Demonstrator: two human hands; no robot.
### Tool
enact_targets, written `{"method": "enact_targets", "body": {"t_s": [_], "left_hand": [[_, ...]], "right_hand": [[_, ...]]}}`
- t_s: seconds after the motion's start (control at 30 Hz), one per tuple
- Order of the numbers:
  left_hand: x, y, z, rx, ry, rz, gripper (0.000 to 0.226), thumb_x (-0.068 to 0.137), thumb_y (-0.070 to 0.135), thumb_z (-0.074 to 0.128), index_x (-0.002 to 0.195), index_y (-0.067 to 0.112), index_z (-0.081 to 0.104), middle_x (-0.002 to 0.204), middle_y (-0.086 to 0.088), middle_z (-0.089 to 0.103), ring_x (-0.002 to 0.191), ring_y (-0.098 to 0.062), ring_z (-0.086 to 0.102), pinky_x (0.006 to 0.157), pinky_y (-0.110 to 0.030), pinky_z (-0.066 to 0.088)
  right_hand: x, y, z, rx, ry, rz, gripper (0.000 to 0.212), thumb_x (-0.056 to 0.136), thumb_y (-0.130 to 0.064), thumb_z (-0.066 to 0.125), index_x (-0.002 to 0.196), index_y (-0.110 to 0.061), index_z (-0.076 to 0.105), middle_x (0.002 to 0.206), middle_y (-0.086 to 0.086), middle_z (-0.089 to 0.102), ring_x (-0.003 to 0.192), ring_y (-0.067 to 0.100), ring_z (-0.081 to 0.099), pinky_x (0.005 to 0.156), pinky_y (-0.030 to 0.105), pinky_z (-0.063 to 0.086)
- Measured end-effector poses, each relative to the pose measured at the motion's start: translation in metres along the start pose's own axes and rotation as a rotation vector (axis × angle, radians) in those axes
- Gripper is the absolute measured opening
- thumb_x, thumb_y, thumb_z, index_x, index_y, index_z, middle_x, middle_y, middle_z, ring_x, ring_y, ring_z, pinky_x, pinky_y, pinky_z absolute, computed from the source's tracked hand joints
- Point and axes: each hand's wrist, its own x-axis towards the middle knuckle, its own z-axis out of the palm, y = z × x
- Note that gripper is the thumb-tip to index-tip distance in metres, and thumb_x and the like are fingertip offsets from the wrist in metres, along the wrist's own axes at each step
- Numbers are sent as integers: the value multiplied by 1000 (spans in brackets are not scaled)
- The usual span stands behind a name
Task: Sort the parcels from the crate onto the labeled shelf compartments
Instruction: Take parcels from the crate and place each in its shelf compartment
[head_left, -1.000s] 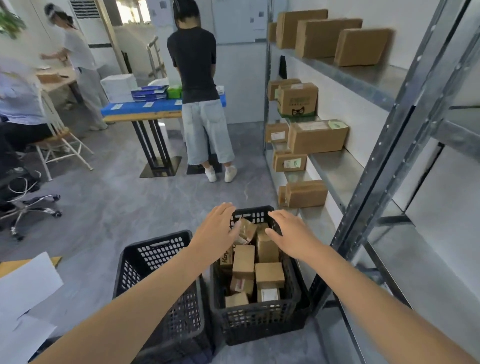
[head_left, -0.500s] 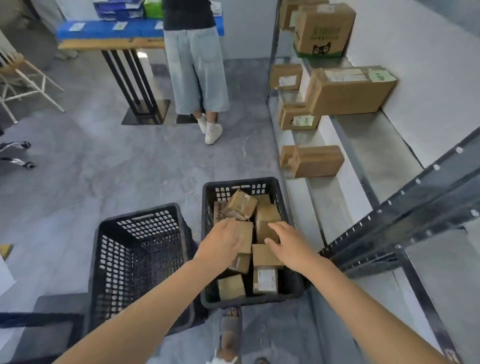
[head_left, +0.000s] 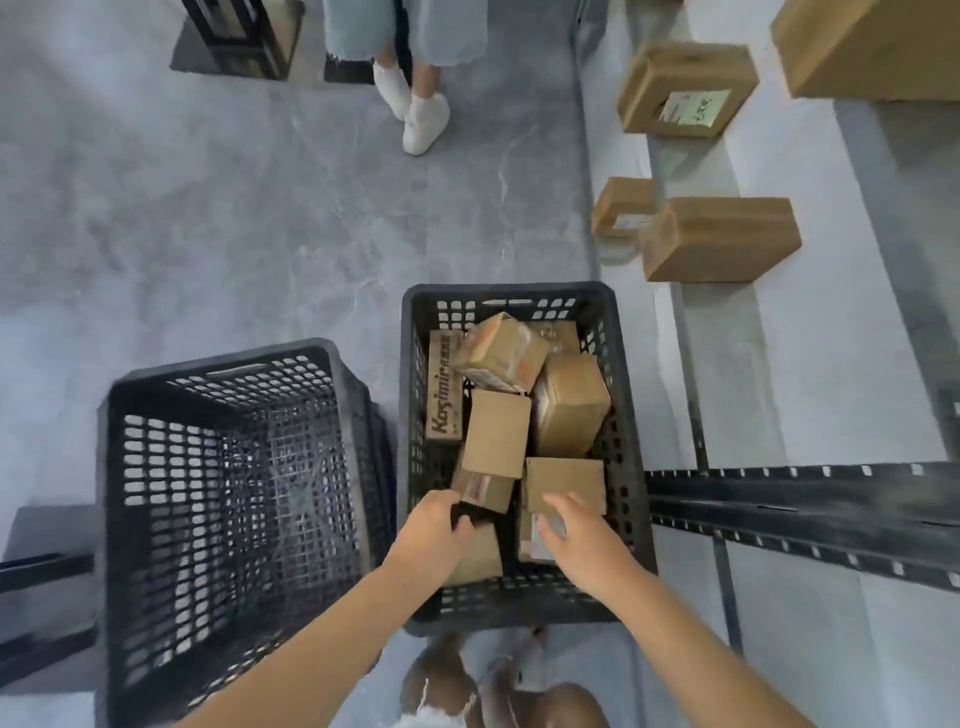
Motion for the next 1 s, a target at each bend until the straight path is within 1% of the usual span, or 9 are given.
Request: {"method": "enact_targets", "body": {"t_s": [0.17,0.2,0.3,0.37,0.53,0.67,0.73,0.8,1.0], "left_hand": [[37,-35,34,-57,-80,-153,43,105,19,42,147,11,39,150,-5,40,93,-16,63,61,-11,48],[44,-40,40,-54,-80,-175,44,105,19,41,148,11,37,150,-5,39,97,-16,61,61,-12,49],[67,-51,56,-13,-48,-201,47,104,17,41,149,8,35,151,-8,38,131,-22,47,97,-24,44],[85,-57,68,10,-70,-257,47,103,14,40,149,4,34,150,-13,40,134,-25,45,106,-28,37],[112,-65,93,-33,-114,-420,39,103,14,41,136,-7,42,138,-25,48,128,-37,47,100,-37,39],[128,-80,108,-126,-77,-589,42,102,14,43,139,-5,41,142,-24,46,131,-38,46,73,-22,40],[135,-85,111,-156,-68,-677,43,105,16,38,144,-3,38,148,-23,41,136,-37,41,92,-27,43],[136,-85,111,-210,-77,-746,49,107,25,34,147,-1,33,153,-22,34,141,-36,35,110,-35,32],[133,-78,115,-350,-3,-800,47,107,27,32,143,-1,40,146,-21,43,134,-34,43,107,-35,35]], "right_hand": [[52,10,41,31,-132,78,49,105,-38,41,151,-21,34,156,-2,34,142,18,37,112,33,35],[62,12,50,49,-153,93,49,105,-39,42,150,-21,35,155,-1,36,140,18,39,113,34,37],[94,20,76,98,-193,138,49,105,-37,43,150,-19,37,154,0,40,137,19,43,110,34,39],[112,25,88,129,-207,181,49,105,-36,43,150,-19,35,153,2,41,135,21,46,105,33,42],[142,36,115,234,-254,289,58,105,-34,41,156,-15,21,152,8,43,131,25,49,90,28,45],[151,37,130,295,-296,356,58,105,-35,38,156,-12,22,155,9,39,135,27,45,102,33,43],[153,37,133,325,-299,374,53,107,-35,36,152,-10,31,153,11,41,136,29,43,104,33,40],[151,36,134,370,-299,396,49,107,-34,34,150,-9,35,150,11,43,136,28,43,103,31,38],[142,37,133,406,-266,373,45,106,-32,39,145,-9,41,141,9,51,127,26,51,86,24,39]]}}
